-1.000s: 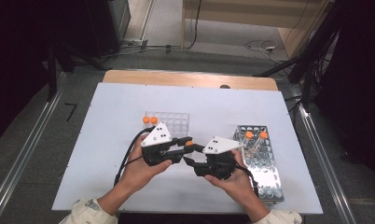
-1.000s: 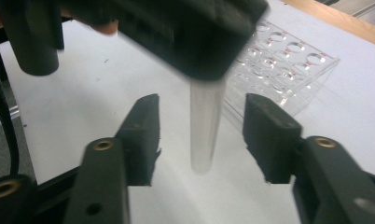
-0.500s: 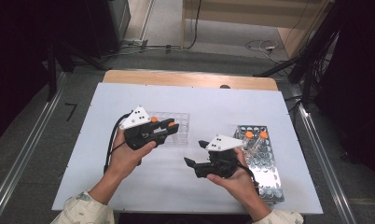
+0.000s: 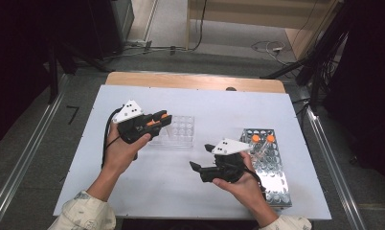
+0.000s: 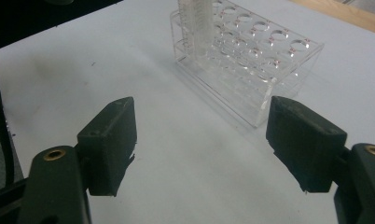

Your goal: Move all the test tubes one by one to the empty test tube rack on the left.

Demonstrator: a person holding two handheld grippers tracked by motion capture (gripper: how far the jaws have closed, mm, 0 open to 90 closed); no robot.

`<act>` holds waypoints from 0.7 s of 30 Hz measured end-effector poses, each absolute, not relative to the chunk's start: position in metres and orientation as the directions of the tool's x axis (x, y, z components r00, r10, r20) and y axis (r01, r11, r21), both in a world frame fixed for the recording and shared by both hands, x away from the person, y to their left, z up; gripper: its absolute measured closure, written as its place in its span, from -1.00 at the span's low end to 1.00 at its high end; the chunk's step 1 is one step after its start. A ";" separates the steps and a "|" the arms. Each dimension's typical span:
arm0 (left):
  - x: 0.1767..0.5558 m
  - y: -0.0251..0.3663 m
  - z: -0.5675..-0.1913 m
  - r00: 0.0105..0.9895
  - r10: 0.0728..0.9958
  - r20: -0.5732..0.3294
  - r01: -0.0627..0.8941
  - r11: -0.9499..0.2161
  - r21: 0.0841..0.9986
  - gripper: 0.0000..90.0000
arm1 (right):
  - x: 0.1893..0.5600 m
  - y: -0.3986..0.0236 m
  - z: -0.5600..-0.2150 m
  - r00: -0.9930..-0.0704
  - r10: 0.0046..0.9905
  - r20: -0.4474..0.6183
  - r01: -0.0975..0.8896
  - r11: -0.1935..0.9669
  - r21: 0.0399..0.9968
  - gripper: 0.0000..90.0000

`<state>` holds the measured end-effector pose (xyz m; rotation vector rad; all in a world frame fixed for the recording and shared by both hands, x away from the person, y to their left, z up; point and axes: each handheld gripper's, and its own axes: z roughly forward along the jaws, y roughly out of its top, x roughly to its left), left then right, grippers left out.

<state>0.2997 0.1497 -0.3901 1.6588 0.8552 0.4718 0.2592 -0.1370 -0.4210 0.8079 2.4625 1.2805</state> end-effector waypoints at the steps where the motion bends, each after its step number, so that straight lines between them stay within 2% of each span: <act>1: 0.300 0.151 -0.390 0.651 0.749 -0.125 0.283 -0.087 0.955 0.58 | 0.259 -0.137 -0.421 -0.815 0.579 0.034 0.361 0.460 0.812 -0.49; 12: 0.308 0.156 -0.390 0.617 0.780 -0.105 0.263 -0.078 0.962 0.58 | 0.259 -0.136 -0.422 -0.813 0.582 0.036 0.364 0.459 0.810 -0.49; 21: 0.316 0.151 -0.396 0.601 0.796 -0.073 0.269 -0.116 0.956 0.58 | 0.259 -0.136 -0.422 -0.814 0.579 0.037 0.363 0.459 0.811 -0.48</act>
